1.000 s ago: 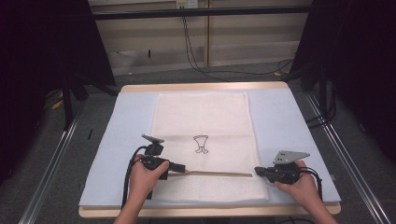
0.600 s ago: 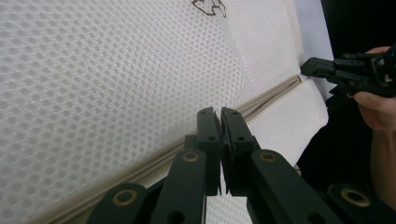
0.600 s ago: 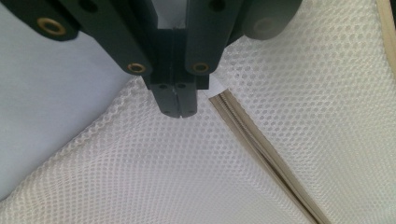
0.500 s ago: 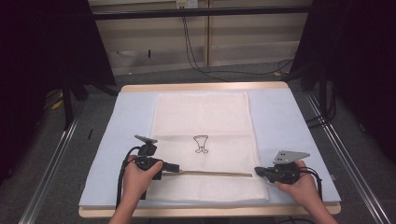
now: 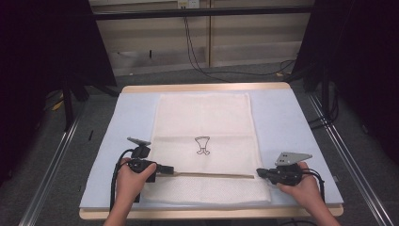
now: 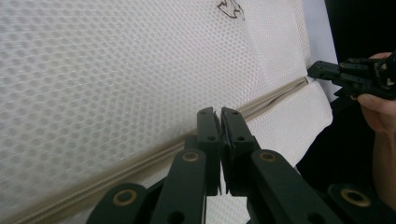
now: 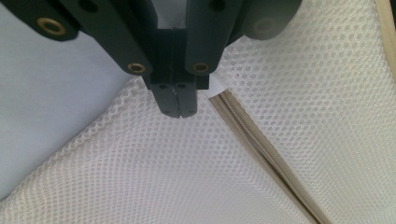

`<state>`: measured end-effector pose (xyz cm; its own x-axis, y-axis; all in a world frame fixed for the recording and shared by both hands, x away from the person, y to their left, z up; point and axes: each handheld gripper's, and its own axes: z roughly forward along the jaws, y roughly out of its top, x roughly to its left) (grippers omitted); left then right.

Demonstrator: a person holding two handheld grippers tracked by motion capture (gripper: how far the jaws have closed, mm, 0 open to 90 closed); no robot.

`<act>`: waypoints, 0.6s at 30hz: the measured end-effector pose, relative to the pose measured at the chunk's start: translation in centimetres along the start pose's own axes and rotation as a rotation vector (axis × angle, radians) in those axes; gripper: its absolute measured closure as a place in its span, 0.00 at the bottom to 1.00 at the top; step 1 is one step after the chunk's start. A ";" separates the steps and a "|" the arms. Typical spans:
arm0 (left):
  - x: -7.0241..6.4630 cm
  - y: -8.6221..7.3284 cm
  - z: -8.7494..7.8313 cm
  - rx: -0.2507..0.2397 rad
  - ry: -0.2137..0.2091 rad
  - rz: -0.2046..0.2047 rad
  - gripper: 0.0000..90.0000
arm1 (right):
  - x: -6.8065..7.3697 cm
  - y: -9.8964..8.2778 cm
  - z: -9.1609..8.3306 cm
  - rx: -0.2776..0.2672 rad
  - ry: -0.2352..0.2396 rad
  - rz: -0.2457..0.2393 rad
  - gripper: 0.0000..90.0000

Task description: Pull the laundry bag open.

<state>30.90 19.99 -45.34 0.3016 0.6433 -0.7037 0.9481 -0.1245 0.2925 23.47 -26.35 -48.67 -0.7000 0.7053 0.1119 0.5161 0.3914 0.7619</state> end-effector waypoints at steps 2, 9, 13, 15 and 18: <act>0.3 -0.1 -0.3 -0.002 0.001 0.007 0.97 | 0.0 0.0 0.0 -0.001 0.001 0.000 1.00; 0.9 -0.4 -0.8 -0.005 -0.004 -0.006 0.97 | 0.0 0.0 0.0 0.001 0.000 0.000 1.00; 1.1 -0.4 -1.1 -0.006 0.015 -0.009 0.97 | 0.0 0.0 0.0 0.001 0.000 -0.001 1.00; 1.4 -0.5 -1.4 -0.011 0.023 -0.013 0.97 | 0.0 0.0 0.0 -0.001 0.000 0.000 1.00; 1.8 -0.7 -1.9 -0.022 0.029 -0.034 0.97 | 0.0 0.0 0.0 0.000 0.000 0.001 1.00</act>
<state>30.60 22.69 -45.55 0.2657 0.6687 -0.6944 0.9552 -0.0854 0.2833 23.47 -26.35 -48.67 -0.6995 0.7058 0.1124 0.5167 0.3908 0.7618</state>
